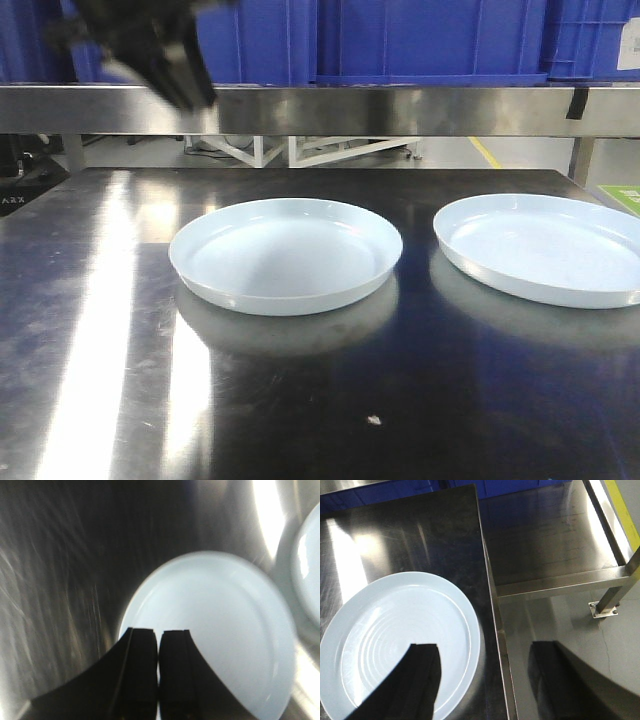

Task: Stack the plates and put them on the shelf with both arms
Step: 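Release the plate and raise the left gripper away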

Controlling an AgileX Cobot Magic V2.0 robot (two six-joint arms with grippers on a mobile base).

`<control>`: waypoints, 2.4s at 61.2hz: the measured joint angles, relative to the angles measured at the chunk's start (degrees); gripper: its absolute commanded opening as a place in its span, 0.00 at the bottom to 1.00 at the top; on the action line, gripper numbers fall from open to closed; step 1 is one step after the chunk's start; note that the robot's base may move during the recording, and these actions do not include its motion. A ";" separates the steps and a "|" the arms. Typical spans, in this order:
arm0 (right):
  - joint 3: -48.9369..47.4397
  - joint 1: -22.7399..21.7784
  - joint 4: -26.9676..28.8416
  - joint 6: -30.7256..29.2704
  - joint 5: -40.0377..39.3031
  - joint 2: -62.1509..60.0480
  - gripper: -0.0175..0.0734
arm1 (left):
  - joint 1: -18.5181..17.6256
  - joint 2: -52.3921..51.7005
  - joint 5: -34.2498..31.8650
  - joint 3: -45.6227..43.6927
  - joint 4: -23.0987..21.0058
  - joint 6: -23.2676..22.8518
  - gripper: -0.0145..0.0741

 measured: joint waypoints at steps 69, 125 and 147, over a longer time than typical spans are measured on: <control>0.00 0.00 0.35 0.00 -0.85 0.00 0.74 | 18.87 -45.09 -19.98 38.67 0.20 -0.10 0.27; 0.00 0.00 0.44 0.00 -0.85 0.00 0.43 | 17.37 -55.96 -27.61 58.37 0.20 0.01 0.26; 0.00 0.00 0.48 0.00 -0.85 0.00 0.25 | 17.37 -55.96 -27.61 58.37 0.20 0.01 0.26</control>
